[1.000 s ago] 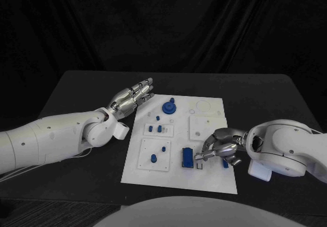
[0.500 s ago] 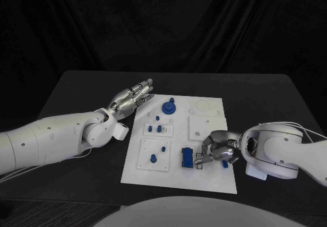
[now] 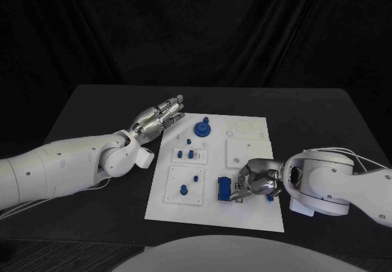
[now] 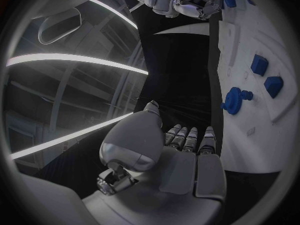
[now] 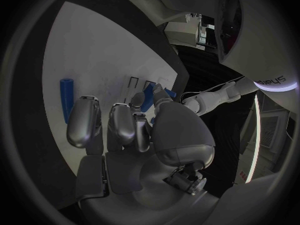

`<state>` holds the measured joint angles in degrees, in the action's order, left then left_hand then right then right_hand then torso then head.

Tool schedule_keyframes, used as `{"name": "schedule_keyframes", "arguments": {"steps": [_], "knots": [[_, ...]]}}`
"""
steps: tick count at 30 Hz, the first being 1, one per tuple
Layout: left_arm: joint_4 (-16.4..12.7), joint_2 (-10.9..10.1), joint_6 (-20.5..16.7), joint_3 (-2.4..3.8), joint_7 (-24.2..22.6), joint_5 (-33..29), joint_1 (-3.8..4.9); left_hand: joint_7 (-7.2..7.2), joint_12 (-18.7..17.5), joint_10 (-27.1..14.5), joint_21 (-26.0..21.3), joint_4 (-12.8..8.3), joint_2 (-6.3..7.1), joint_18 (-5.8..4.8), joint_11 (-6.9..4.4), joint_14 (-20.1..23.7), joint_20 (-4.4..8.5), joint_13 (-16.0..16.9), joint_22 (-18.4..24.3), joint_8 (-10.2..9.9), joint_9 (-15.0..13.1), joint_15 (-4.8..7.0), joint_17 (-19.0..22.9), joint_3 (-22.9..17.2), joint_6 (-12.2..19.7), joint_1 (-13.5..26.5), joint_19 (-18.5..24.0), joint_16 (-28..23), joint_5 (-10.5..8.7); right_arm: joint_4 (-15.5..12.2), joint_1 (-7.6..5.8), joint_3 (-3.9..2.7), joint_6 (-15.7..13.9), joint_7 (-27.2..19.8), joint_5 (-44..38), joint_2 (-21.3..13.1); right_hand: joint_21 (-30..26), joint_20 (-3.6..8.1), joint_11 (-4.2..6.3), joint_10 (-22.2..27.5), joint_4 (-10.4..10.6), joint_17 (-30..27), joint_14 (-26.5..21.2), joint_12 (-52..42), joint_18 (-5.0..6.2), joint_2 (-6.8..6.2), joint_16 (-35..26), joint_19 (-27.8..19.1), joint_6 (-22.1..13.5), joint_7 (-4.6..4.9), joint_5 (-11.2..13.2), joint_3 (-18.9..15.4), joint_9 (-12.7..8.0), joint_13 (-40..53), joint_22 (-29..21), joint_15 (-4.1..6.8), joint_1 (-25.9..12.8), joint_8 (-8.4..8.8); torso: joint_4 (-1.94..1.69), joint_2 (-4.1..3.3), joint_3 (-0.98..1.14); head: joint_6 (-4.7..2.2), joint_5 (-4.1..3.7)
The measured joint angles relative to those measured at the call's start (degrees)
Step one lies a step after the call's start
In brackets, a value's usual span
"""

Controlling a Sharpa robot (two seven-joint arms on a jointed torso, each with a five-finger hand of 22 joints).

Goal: Assemble the parts on the task board

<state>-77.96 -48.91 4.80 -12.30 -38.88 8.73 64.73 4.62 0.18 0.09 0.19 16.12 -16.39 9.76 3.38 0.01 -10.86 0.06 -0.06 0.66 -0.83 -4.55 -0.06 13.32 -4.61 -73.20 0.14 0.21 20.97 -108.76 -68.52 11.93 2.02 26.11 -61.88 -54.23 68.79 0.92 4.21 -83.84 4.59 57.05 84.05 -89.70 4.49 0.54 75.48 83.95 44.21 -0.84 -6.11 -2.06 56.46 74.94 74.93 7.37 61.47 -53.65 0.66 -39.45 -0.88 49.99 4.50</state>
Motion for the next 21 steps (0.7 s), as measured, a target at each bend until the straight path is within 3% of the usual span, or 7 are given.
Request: {"name": "schedule_keyframes", "arguments": {"steps": [13,21], "knots": [[0.2,0.0,0.3,0.0,0.0,0.0,-0.15,0.0,0.0,0.0,0.0,-0.2,-0.22,-0.01,0.0,0.1,-0.21,0.0,0.0,0.0,0.0,-0.07,0.0,-0.2,0.0,-0.2,-0.2,0.0,0.22,0.5,0.52,0.0,0.0,-0.1,-0.4,1.0,-0.5,0.0,0.2,-0.2,0.3,-0.3,0.0,0.0,-0.01,0.06,0.0,0.0,-0.4,0.0,0.8,-0.3,0.7,0.0,0.0,0.0,0.1,0.0,0.0,0.01,-0.04,0.0,0.13],[0.2,0.1,0.5,0.0,0.0,0.0,-0.24,0.0,0.0,0.0,0.0,-0.2,-0.22,-0.01,0.0,0.1,-0.21,0.0,0.0,0.0,0.0,-0.07,0.0,-0.2,0.0,-0.2,-0.2,0.0,0.22,1.0,0.56,0.0,-0.1,-0.1,-0.4,1.3,-0.6,0.0,0.2,-0.2,0.5,-0.5,0.0,0.0,-0.01,1.31,0.0,0.0,-0.4,0.0,-0.3,-0.1,1.2,0.0,0.0,0.0,0.4,0.23,0.0,0.03,-0.04,0.0,0.23]]}}
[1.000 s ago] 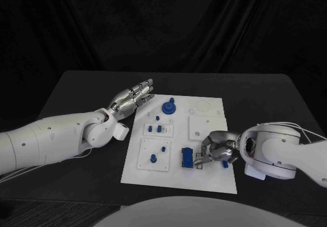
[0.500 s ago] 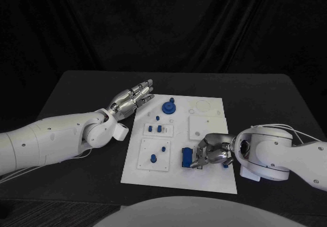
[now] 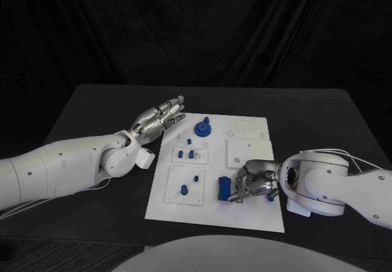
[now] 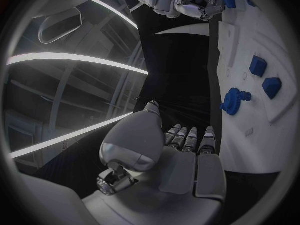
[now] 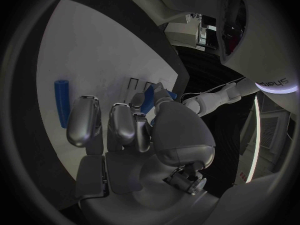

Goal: Assemble the parts on the task board

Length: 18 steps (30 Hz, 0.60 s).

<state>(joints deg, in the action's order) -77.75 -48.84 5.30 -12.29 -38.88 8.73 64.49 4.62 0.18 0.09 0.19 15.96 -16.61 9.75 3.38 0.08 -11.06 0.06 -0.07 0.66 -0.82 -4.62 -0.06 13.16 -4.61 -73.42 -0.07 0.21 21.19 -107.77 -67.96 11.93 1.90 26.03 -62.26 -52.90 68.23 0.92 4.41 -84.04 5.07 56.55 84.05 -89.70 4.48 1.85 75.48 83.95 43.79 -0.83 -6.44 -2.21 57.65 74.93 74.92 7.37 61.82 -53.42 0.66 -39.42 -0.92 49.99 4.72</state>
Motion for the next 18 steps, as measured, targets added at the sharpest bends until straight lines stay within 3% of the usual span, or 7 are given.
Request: {"name": "schedule_keyframes", "arguments": {"steps": [5,8,11,15,18], "knots": [[0.0,0.0,0.2,0.0,0.0,0.0,-0.03,0.0,0.0,-0.2,0.0,0.0,0.0,0.0,0.2,-0.2,0.0,0.0,0.0,0.0,0.0,-0.21,0.0,0.0,0.0,0.0,0.0,0.0,0.0,0.0,0.03,0.02,0.0,0.0,0.1,0.1,-0.3,0.0,0.0,0.0,0.2,-0.2,0.0,0.0,0.0,0.46,-0.3,0.0,-0.4,0.01,-4.5,-0.2,0.5,0.0,0.0,0.0,0.5,0.91,0.01,0.03,0.0,0.0,0.13],[0.0,0.0,0.2,0.0,0.0,0.0,-0.04,0.0,0.0,-0.2,0.0,0.0,0.0,0.0,0.21,-0.2,0.0,0.0,0.0,0.0,0.0,-0.21,0.0,0.0,0.0,0.0,0.0,0.0,0.0,0.0,0.08,0.05,0.0,-0.2,0.1,0.1,-0.3,0.0,0.0,0.0,0.7,-0.4,0.0,0.0,0.0,0.69,-0.3,0.0,-0.4,0.01,-12.1,0.3,0.7,0.0,0.0,0.0,0.7,2.1,0.01,0.03,0.0,0.0,0.13],[0.0,0.0,0.3,0.0,0.0,0.0,-0.06,0.0,0.0,-0.2,0.0,0.0,0.0,0.0,0.2,-0.2,0.0,0.0,0.0,0.0,0.0,-0.21,0.0,0.0,0.0,0.0,0.0,0.0,0.0,0.0,0.11,0.07,0.1,-0.3,0.2,0.1,-0.6,0.0,0.0,0.0,0.9,-0.6,0.0,0.0,-0.01,0.97,-0.5,0.0,-0.4,0.01,-18.1,1.1,0.6,0.0,0.0,0.0,1.0,3.29,0.01,0.03,0.0,0.0,0.08],[0.0,0.0,0.3,0.0,0.0,0.0,-0.07,0.0,0.0,-0.2,0.0,0.0,0.0,0.0,0.21,-0.2,0.0,0.0,0.0,0.0,0.0,-0.21,0.0,0.0,0.0,0.0,0.0,0.0,-0.01,0.0,0.11,0.07,0.2,-0.5,0.3,0.1,-0.6,0.0,0.0,0.0,0.9,-0.7,0.0,0.0,0.0,0.97,-0.5,0.0,-0.4,0.01,-19.5,1.3,0.6,0.0,0.0,0.0,1.0,3.46,0.01,0.02,0.02,0.0,0.04],[0.0,0.0,0.4,0.0,0.0,0.0,-0.09,0.0,0.0,-0.2,0.0,0.0,0.0,0.0,0.2,0.0,0.0,0.0,0.0,0.0,0.0,-0.38,0.0,0.0,0.0,0.0,0.0,0.0,-0.01,0.0,0.11,0.05,0.3,-0.6,0.3,0.1,-0.6,0.0,0.0,0.0,0.8,-0.7,0.0,0.0,-0.01,0.95,-0.5,0.0,-0.4,0.01,-18.5,1.4,0.6,0.0,0.0,0.0,1.0,3.75,0.01,0.01,0.02,0.0,-0.04]]}}
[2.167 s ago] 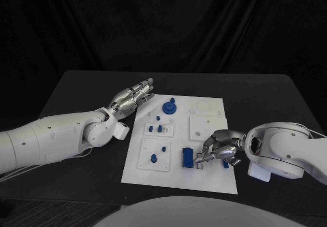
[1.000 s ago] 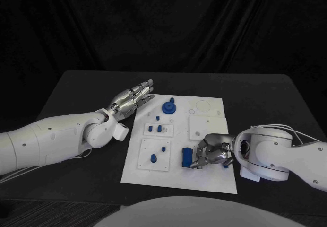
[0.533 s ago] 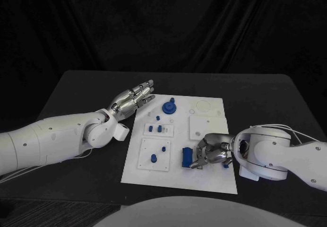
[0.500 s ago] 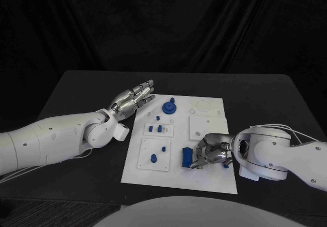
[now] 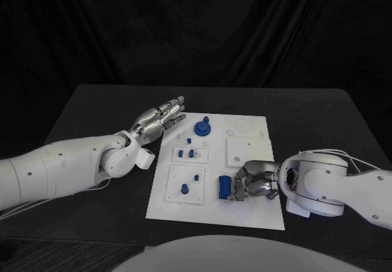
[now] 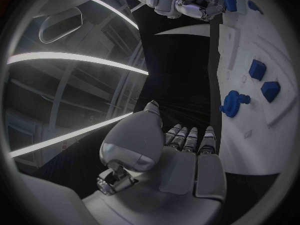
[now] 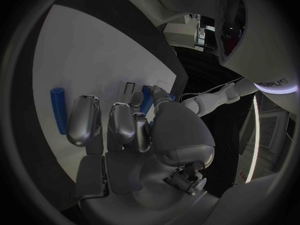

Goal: Assemble the parts on the task board

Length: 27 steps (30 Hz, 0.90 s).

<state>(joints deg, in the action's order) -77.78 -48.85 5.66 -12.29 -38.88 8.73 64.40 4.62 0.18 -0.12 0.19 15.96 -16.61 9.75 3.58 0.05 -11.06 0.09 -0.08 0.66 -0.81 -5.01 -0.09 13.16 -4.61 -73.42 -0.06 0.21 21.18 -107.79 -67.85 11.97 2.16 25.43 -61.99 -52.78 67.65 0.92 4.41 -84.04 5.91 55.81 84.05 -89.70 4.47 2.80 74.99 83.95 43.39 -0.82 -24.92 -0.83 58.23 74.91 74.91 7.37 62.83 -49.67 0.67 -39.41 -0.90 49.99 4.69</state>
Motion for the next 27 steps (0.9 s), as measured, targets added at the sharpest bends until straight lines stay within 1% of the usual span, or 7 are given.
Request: {"name": "schedule_keyframes", "arguments": {"steps": [2,4,9,12,21,25,27], "knots": [[0.0,0.0,0.0,0.0,0.0,0.0,-0.01,0.0,0.0,0.0,0.0,0.0,0.0,0.0,0.0,0.0,0.0,0.0,0.0,0.0,0.0,-0.03,0.0,0.0,0.0,0.0,0.0,0.0,0.0,0.0,0.0,-0.02,0.0,0.0,0.0,0.0,0.0,0.0,0.0,0.0,-0.2,0.0,0.0,0.0,0.01,-0.25,0.0,0.0,0.0,0.0,2.3,0.2,0.0,0.0,0.0,0.0,0.7,0.21,0.01,0.0,0.0,0.0,0.0],[0.0,0.0,0.1,0.0,0.0,0.0,-0.02,0.0,0.0,0.0,0.0,0.0,0.0,0.0,0.0,0.0,0.0,0.0,0.0,0.0,0.0,-0.03,0.0,0.0,0.0,0.0,0.0,0.0,0.0,0.0,0.0,-0.03,0.1,0.0,0.0,0.0,0.0,0.0,0.0,0.0,-0.1,0.0,0.0,0.0,0.0,-0.68,0.0,0.0,0.2,0.25,6.9,0.3,0.3,0.0,0.0,0.0,1.1,0.21,0.03,-0.01,0.0,0.0,0.06],[0.0,0.0,0.1,0.0,0.0,0.0,-0.05,0.0,0.0,0.0,0.0,0.0,0.0,0.0,0.0,0.0,0.0,0.0,0.0,0.0,0.0,-0.03,0.0,0.0,0.0,0.0,0.0,0.0,0.0,0.1,0.0,-0.04,0.3,-0.3,0.0,-0.3,0.0,0.0,0.0,0.0,-0.2,0.3,0.0,0.0,0.0,-3.7,0.0,0.0,0.9,0.32,21.1,-2.0,1.5,0.0,0.0,0.0,0.1,0.21,0.09,-0.01,0.01,0.0,0.13],[0.0,0.0,0.2,0.0,0.0,0.0,-0.05,0.0,0.0,0.0,0.0,0.0,0.0,0.0,0.0,0.0,0.0,0.0,0.0,0.0,0.0,-0.03,0.0,0.0,0.0,0.0,0.0,0.0,0.0,0.0,0.0,-0.04,0.3,-0.8,0.1,-0.9,0.0,0.0,0.0,0.0,0.8,0.7,0.0,0.0,0.0,-5.91,0.0,0.0,1.1,0.16,21.9,-3.2,1.8,0.0,0.0,0.0,-0.8,0.21,0.09,-0.01,0.02,0.0,0.15],[-0.1,-0.2,0.3,0.0,0.0,0.0,-0.08,0.0,0.0,0.0,0.0,0.2,0.23,-0.01,0.0,0.0,0.0,0.0,0.0,0.0,0.0,-0.03,0.0,-0.2,0.0,-0.2,0.0,0.0,0.2,-2.1,-0.8,0.0,0.0,-2.9,2.5,-5.5,0.2,0.0,0.0,0.0,2.0,0.8,0.0,0.0,0.0,-5.86,0.0,0.0,1.1,0.11,21.9,-4.4,1.9,0.0,0.0,0.0,-0.8,0.91,0.05,0.03,0.01,0.0,0.55],[-0.1,-0.2,0.3,0.0,0.0,0.0,-0.08,0.02,0.0,0.2,0.0,0.0,0.23,-0.01,0.2,0.0,0.0,0.0,0.0,0.0,0.0,-0.03,0.0,-0.3,0.0,-0.2,0.0,0.0,0.19,-2.7,-3.4,-0.02,-0.4,-3.1,4.5,-7.9,0.2,0.0,0.0,0.0,3.8,0.9,0.0,0.0,0.0,-2.45,0.0,0.0,1.9,0.72,19.3,-5.2,-0.9,0.0,0.0,0.0,-0.9,4.45,-0.01,0.1,-0.02,0.0,0.56],[-0.1,-0.3,0.3,0.0,0.0,0.0,-0.08,0.21,0.0,0.1,0.0,0.0,0.23,0.0,0.34,0.0,0.01,0.0,0.0,0.0,0.0,-0.03,0.0,-0.3,-0.2,-0.2,0.0,0.0,0.19,-2.7,-4.67,-0.07,-0.6,-2.9,5.2,-8.8,0.2,0.0,-0.48,0.0,4.8,0.9,0.0,0.0,0.0,-0.93,0.0,0.0,4.5,1.08,17.1,-6.4,-6.0,0.0,0.0,0.0,-0.8,10.25,-0.01,0.14,-0.04,0.0,0.51]]}}
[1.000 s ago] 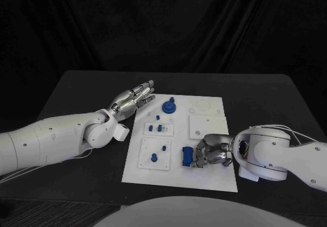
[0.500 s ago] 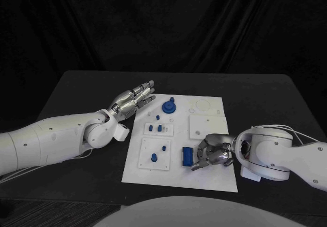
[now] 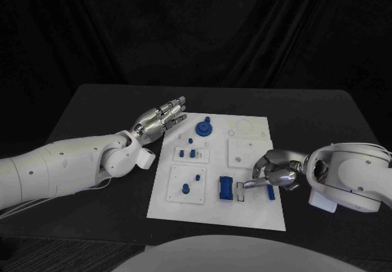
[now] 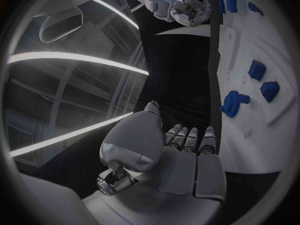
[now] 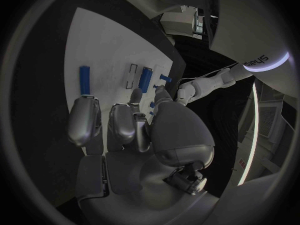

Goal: Assemble the parts on the task board

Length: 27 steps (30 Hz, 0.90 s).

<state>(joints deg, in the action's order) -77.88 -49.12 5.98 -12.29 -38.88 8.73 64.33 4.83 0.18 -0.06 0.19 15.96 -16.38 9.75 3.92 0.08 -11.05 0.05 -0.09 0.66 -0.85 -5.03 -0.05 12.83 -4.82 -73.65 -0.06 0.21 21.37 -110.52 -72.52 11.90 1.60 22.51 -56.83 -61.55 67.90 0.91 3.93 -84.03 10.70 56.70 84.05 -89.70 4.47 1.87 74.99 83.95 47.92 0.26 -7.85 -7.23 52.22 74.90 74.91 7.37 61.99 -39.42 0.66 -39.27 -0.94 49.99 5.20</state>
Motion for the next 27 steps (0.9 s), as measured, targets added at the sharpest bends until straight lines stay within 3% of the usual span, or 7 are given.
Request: {"name": "schedule_keyframes", "arguments": {"steps": [3,4,7,10,15,23,27], "knots": [[0.0,0.0,0.0,0.0,0.0,0.0,0.0,0.0,0.0,-0.1,0.0,0.0,0.0,0.0,0.08,0.0,0.0,0.0,0.0,0.0,0.0,0.0,0.0,0.0,0.0,0.0,0.0,0.0,0.0,-0.1,-2.16,0.0,0.1,0.9,0.2,-1.7,-0.2,-0.51,-1.41,0.0,-0.4,0.0,-0.1,0.0,0.0,2.42,0.0,0.0,1.5,1.52,-7.2,0.4,-9.3,0.0,0.0,-1.03,1.7,10.82,-0.03,0.04,-0.02,0.0,-0.24],[0.0,0.0,0.0,0.0,0.0,0.0,0.0,0.0,0.0,-0.1,0.0,0.0,0.0,0.0,0.08,0.0,0.0,0.0,0.0,0.0,0.0,0.0,0.0,0.0,0.0,0.0,0.0,0.0,0.0,-0.1,-2.82,-0.04,0.2,1.6,-0.3,-2.3,-0.2,-1.14,-1.96,0.0,-0.8,0.1,0.0,0.0,0.0,2.44,0.2,0.0,3.9,2.23,-8.0,0.8,-13.7,0.0,0.0,-1.47,2.2,14.91,-0.06,0.04,-0.03,0.0,-0.34],[0.0,0.1,0.0,0.0,0.0,0.0,0.0,0.0,0.0,-0.1,0.0,0.0,0.0,0.0,0.08,0.0,0.0,0.0,0.0,0.0,0.0,0.0,0.0,0.0,0.0,0.0,0.0,0.0,0.0,-0.1,-3.51,-0.05,0.8,3.6,-2.9,-3.0,-0.2,-1.27,-2.11,0.1,-1.6,0.4,-0.1,0.0,0.0,2.19,0.3,0.0,7.5,2.61,-9.5,1.9,-20.1,0.0,0.0,-1.55,3.2,21.06,-0.1,0.04,-0.04,0.0,-0.56],[0.2,0.2,0.0,0.0,0.0,0.0,0.0,0.0,0.0,-0.1,0.0,0.0,0.0,0.0,0.07,0.0,0.0,0.0,0.0,0.0,0.0,0.0,0.0,0.0,0.0,0.0,0.0,0.0,0.0,0.0,-3.8,0.0,2.0,5.9,-7.7,-3.2,1.1,-1.27,-2.11,0.1,-2.0,0.9,-0.1,0.0,0.01,2.21,0.7,0.0,10.5,2.15,-9.4,2.3,-22.6,0.0,0.0,-1.55,3.2,22.95,-0.1,0.01,-0.04,0.0,-0.57],[0.5,0.4,0.0,0.0,0.0,0.0,-0.02,0.0,0.0,-0.1,0.0,0.0,0.0,0.0,0.07,0.0,0.0,0.0,0.0,0.0,0.0,0.0,0.0,0.0,0.0,0.0,0.0,0.0,-0.01,0.0,-3.54,0.02,3.8,8.6,-16.4,-3.2,1.2,-1.27,-1.67,0.1,-2.1,2.1,-0.1,0.0,0.0,1.99,1.4,0.0,14.2,1.47,-7.6,2.9,-24.2,0.0,0.0,-1.55,3.4,23.86,-0.07,-0.03,-0.08,0.0,-0.76],[0.7,0.4,0.1,0.0,0.0,0.0,-0.17,0.0,0.0,0.1,0.0,-0.2,-0.2,0.0,0.27,0.0,-0.2,0.0,0.0,0.0,0.0,0.0,0.0,-0.2,0.0,-0.2,0.2,0.0,0.21,-0.2,-1.57,0.02,5.0,10.8,-25.1,-3.4,1.5,-1.26,-1.66,0.1,-1.3,2.5,-0.1,0.0,0.0,1.28,1.9,0.0,15.1,1.78,-2.0,2.3,-26.4,0.0,0.0,-1.55,2.2,26.6,0.13,-0.26,0.02,0.0,-0.99],[0.8,0.4,0.1,0.0,0.0,0.0,-0.19,0.0,0.0,0.1,0.0,-0.2,-0.19,0.0,0.27,0.0,-0.21,0.0,0.0,0.0,0.0,0.01,0.0,-0.2,0.0,-0.2,0.2,0.0,0.21,-0.3,-0.8,0.05,5.0,11.1,-26.6,-3.4,1.5,-1.25,-1.66,0.1,-1.3,2.5,-0.1,0.0,0.01,1.05,1.9,0.0,15.2,1.76,-1.6,2.3,-26.8,0.0,0.0,-1.55,2.0,26.95,0.12,-0.27,0.09,0.0,-1.14]]}}
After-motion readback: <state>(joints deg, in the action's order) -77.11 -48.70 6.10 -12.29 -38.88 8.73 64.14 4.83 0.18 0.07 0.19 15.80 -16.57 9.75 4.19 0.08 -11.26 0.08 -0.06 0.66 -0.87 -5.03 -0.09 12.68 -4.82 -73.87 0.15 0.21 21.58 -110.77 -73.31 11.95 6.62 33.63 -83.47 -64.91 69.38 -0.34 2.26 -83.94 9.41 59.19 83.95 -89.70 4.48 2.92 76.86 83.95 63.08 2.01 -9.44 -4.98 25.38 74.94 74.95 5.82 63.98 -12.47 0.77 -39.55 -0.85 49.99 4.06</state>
